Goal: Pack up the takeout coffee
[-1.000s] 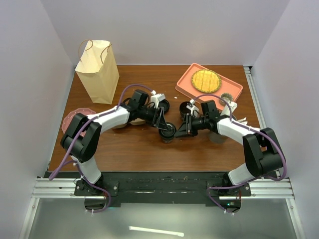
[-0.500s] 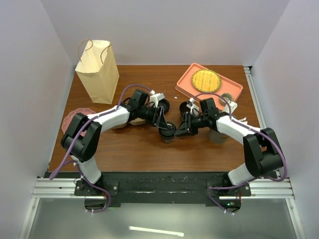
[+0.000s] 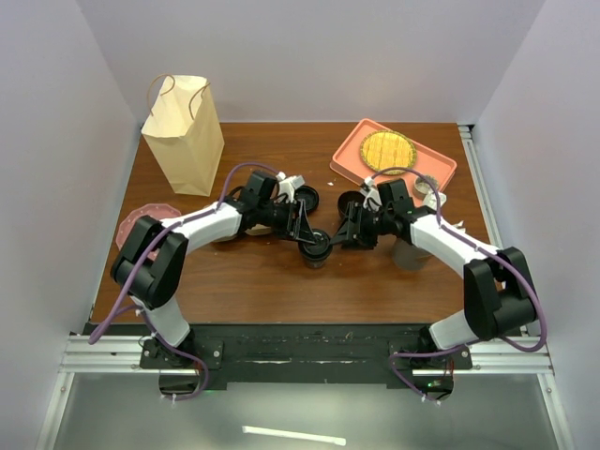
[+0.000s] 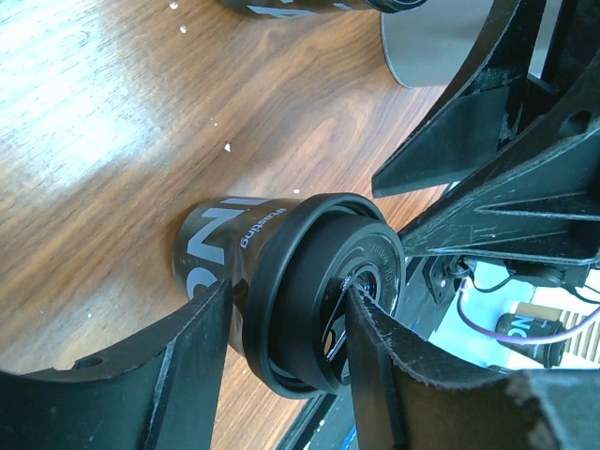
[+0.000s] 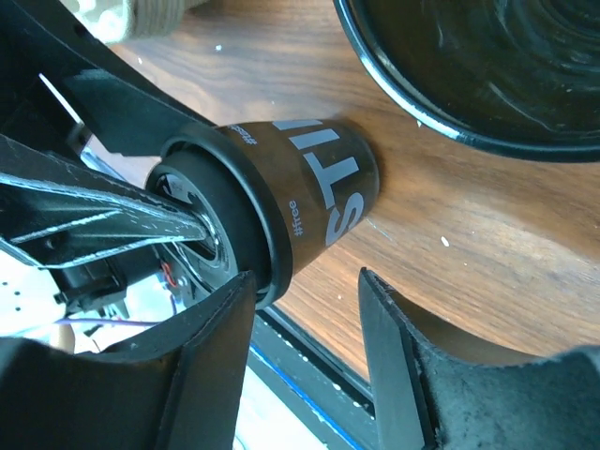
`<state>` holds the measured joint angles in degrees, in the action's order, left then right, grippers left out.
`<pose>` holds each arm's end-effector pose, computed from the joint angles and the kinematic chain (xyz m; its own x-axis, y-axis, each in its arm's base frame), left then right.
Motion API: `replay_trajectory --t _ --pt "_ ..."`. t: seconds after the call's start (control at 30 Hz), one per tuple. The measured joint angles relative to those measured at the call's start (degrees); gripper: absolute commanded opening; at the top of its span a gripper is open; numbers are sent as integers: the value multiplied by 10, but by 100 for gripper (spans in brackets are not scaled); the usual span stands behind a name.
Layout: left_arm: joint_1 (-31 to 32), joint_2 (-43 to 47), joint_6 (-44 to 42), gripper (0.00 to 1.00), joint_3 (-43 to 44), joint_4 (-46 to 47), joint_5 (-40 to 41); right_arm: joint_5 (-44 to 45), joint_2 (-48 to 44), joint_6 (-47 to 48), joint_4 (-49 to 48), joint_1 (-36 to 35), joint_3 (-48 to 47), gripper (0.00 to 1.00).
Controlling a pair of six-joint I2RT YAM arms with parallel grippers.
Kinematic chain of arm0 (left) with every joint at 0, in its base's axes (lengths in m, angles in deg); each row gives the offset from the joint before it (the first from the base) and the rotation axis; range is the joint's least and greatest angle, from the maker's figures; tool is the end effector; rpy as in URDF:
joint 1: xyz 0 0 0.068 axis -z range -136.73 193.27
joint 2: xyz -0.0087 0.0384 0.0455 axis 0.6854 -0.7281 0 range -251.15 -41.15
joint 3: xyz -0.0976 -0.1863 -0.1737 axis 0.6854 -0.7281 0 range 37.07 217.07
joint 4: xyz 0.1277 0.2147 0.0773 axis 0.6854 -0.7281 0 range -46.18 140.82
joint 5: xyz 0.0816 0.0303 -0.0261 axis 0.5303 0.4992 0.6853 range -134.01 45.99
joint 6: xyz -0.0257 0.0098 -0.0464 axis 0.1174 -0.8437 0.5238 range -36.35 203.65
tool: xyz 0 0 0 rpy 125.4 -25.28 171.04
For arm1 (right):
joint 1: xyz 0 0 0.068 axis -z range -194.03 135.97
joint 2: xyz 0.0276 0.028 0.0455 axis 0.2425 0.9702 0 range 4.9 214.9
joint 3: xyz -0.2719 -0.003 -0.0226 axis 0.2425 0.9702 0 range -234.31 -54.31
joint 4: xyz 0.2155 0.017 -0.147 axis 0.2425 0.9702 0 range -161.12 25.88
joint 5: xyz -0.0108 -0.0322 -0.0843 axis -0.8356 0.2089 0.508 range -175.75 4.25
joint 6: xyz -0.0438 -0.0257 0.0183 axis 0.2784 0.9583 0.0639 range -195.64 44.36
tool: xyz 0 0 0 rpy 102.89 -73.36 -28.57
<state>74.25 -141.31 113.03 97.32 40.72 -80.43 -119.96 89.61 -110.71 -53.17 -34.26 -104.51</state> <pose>0.2969 -0.2028 0.1835 -0.9361 0.1015 -0.3367 0.3236 0.6236 -0.7117 0.2694 0.1205 0.2050 -0.9579 0.1534 -0.2425 -0.0696 0.6956 0.7151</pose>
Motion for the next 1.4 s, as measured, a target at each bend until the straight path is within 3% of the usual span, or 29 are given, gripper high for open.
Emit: replay_trajectory --t 0.2,0.47,0.97,1.1,1.4 --pt "2 2 14 53 0 0 7 1 -9 -34 -47 -21 1 60" --pt "3 5 16 53 0 -3 10 27 -9 -46 -56 -46 1 51" --pt "3 20 28 53 -10 0 25 42 23 -38 -72 -61 1 49" --pt "3 23 28 60 -10 -4 30 38 24 -34 -74 -61 1 40" --pt "3 8 15 70 40 -88 44 31 27 -20 -70 -61 -1 35"
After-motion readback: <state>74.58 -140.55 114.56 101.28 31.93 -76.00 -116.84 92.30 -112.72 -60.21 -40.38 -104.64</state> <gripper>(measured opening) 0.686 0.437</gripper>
